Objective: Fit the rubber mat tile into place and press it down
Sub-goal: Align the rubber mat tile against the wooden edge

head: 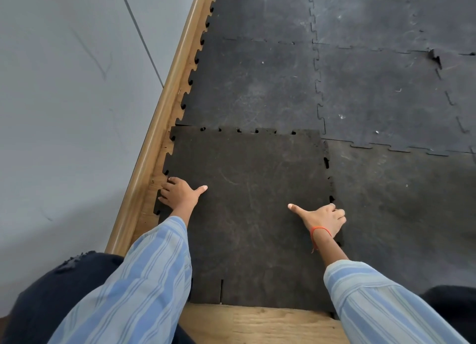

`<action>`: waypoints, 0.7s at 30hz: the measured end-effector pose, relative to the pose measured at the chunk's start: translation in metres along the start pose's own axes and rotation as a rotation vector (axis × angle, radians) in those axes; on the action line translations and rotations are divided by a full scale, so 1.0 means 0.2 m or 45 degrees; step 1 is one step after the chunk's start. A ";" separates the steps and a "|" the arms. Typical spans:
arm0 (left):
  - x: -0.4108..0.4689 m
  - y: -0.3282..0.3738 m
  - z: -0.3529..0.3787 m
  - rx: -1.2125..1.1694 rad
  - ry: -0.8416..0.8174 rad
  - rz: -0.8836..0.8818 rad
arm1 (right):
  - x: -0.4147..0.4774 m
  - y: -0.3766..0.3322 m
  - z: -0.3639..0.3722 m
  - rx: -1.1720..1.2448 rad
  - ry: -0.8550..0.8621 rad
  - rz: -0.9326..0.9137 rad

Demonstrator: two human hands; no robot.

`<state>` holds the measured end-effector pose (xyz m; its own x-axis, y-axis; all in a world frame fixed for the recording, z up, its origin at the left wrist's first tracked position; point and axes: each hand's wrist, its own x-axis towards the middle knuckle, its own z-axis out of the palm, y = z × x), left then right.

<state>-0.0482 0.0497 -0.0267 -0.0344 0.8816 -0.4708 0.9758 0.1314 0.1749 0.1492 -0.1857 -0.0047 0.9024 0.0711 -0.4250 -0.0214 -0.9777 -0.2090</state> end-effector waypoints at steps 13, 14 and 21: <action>0.05 0.00 -0.04 -0.030 -0.034 0.030 | -0.11 0.03 0.04 0.295 0.017 0.095; 0.06 0.00 -0.05 -0.031 -0.037 0.029 | -0.11 0.03 0.05 0.301 0.025 0.096; 0.08 -0.01 -0.03 0.027 -0.019 0.043 | -0.12 0.04 0.09 0.335 0.136 0.094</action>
<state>-0.0529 0.0665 -0.0300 0.0016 0.8783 -0.4782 0.9808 0.0920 0.1722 0.1196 -0.1907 -0.0125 0.9343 -0.0330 -0.3551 -0.1866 -0.8937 -0.4079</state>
